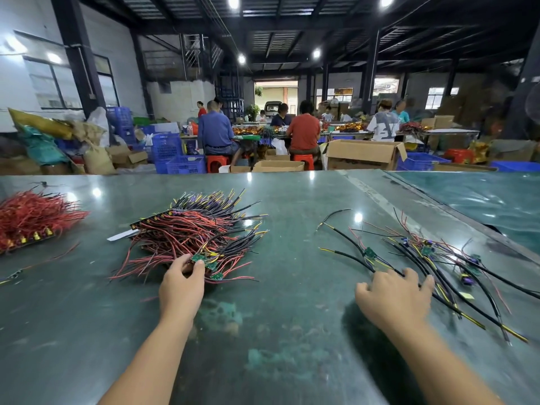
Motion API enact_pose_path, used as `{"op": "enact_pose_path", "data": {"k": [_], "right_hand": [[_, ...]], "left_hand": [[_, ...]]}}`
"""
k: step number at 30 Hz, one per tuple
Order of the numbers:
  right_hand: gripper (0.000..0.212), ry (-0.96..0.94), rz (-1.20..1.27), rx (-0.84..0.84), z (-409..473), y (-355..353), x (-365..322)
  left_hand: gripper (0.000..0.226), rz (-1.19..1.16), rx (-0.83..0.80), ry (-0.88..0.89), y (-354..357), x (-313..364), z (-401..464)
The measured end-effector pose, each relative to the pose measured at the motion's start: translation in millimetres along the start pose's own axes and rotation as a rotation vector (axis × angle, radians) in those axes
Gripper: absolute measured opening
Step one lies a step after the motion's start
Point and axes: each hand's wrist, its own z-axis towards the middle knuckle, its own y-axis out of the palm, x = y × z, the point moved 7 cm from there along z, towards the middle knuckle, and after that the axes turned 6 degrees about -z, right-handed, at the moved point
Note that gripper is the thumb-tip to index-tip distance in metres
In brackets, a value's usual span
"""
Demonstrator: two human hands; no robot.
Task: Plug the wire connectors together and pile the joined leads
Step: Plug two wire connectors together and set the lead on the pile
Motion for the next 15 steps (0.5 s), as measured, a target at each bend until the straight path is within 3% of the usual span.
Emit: {"op": "enact_pose_path", "data": {"k": [3,8,10,11,15], "right_hand": [[0.032,-0.049,0.049,0.061,-4.3,-4.3,-5.9],[0.023,-0.199,0.294,0.153,-13.8,-12.9,-26.0],[0.021,-0.254,0.355,0.151,-20.3,-11.9,-35.5],[0.021,-0.281,0.381,0.14,-23.9,-10.8,-40.6],[0.019,-0.401,0.489,0.079,-37.2,-5.5,-60.9]], "left_hand": [[0.031,-0.071,-0.01,-0.016,1.4,-0.8,-0.1],[0.02,0.026,-0.037,-0.047,3.8,2.2,-2.5],[0.011,0.015,-0.047,-0.11,5.2,2.2,-3.4],[0.018,0.001,-0.05,-0.131,6.1,1.6,-3.3],[0.011,-0.046,-0.115,-0.085,12.4,5.0,-7.3]]}}
